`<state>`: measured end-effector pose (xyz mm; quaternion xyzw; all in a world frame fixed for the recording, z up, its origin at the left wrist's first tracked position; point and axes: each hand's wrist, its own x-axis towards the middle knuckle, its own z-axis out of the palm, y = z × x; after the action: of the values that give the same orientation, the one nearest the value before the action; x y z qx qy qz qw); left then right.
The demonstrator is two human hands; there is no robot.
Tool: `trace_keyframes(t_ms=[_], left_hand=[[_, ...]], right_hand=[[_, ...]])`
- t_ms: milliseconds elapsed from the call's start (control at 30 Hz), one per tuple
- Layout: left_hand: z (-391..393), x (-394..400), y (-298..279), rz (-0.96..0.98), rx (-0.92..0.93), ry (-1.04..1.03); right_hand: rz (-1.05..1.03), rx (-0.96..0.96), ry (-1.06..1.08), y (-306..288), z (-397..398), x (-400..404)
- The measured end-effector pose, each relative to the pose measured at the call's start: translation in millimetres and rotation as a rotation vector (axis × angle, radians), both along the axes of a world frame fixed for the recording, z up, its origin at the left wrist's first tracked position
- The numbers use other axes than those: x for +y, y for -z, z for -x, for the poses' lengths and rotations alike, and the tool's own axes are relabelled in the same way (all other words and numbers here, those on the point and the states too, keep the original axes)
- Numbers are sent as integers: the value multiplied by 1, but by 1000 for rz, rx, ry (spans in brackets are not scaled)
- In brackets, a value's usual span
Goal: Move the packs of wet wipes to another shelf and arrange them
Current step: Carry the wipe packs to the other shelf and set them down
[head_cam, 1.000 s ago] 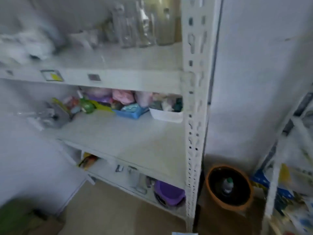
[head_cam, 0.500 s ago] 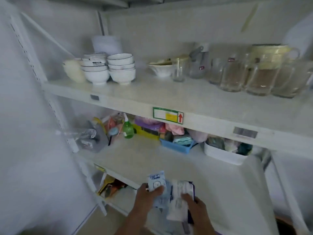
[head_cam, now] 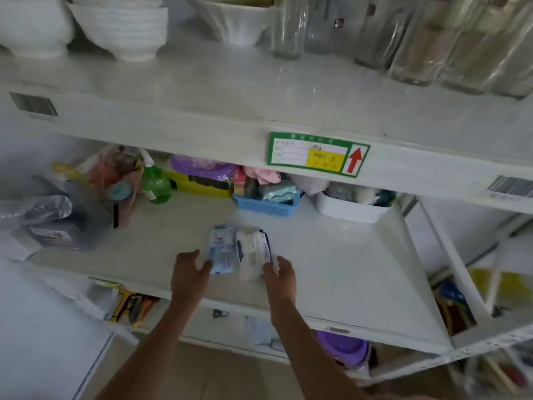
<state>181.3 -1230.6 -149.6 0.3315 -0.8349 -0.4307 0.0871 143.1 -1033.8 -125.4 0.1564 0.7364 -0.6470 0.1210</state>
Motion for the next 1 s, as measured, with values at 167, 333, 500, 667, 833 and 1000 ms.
trace_keyframes(t_ms=[167,333,500,667,833,1000], left_hand=[[-72,53,4,155,72,-204],[-118,222,13,35,42,53],[-145,393,52,-48,-109,418],[-148,549,100,-156,-304,731],[-145,661,155,-319,-494,676],[-132,705,229,-289,-649,621]], right_hand=[[-34,-23,152,44,-120,105],[-87,-424,296,140,-242,267],[-86,-555,485,173,-280,404],[-104,-583,457,175,-244,529],[-81,-613,268,200,-200,645],[-173,-628,122,240,-161,709]])
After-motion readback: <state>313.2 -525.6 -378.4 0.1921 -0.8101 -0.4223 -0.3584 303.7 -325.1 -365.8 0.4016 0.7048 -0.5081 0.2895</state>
